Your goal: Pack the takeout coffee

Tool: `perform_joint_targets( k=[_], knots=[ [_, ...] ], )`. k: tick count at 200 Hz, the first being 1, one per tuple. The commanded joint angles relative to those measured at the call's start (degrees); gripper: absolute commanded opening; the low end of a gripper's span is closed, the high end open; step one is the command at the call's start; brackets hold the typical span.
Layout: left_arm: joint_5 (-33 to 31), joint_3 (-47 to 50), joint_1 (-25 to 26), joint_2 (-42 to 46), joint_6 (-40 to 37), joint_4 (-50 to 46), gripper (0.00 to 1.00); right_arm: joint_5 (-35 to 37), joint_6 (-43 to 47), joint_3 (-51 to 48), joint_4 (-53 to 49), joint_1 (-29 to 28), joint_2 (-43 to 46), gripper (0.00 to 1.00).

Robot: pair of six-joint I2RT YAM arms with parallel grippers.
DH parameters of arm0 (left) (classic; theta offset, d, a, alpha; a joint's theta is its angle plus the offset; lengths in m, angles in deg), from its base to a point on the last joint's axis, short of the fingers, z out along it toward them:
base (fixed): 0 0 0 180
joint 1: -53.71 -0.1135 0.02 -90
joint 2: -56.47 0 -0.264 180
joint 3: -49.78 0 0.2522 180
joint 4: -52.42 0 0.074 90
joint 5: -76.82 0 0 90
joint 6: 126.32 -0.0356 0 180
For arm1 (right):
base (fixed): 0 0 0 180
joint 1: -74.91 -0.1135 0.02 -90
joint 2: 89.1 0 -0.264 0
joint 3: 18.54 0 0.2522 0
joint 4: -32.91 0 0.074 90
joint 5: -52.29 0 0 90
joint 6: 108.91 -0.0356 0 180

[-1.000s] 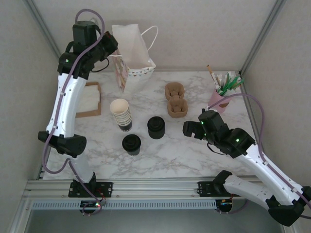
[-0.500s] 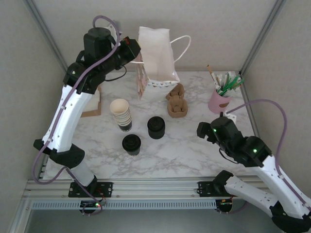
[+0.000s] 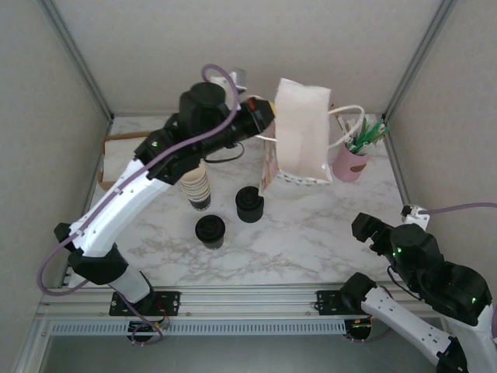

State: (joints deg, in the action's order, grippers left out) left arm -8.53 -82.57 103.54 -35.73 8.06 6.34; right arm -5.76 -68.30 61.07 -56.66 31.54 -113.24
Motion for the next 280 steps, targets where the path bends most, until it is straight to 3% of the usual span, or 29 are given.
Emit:
perform_joint_targets(
  k=[1, 68, 178, 280],
  knots=[
    [-2.0, 0.7, 4.0, -2.7, 2.0, 5.0, 0.00, 2.0, -2.4, 1.7, -5.0, 0.3, 0.6, 0.99],
    [-1.1, 0.9, 10.5, -14.1, 6.3, 11.8, 0.00, 5.7, -5.2, 6.9, -12.8, 0.3, 1.8, 0.99],
    [-4.6, 11.6, 9.0, -19.9, 14.9, 23.9, 0.00, 6.5, -4.6, 8.6, -15.2, 0.3, 1.2, 0.99],
    [0.7, 21.3, 5.7, -20.4, 20.3, 40.9, 0.00, 2.8, -0.4, 5.0, -9.1, 0.3, -2.1, 0.99]
  ],
)
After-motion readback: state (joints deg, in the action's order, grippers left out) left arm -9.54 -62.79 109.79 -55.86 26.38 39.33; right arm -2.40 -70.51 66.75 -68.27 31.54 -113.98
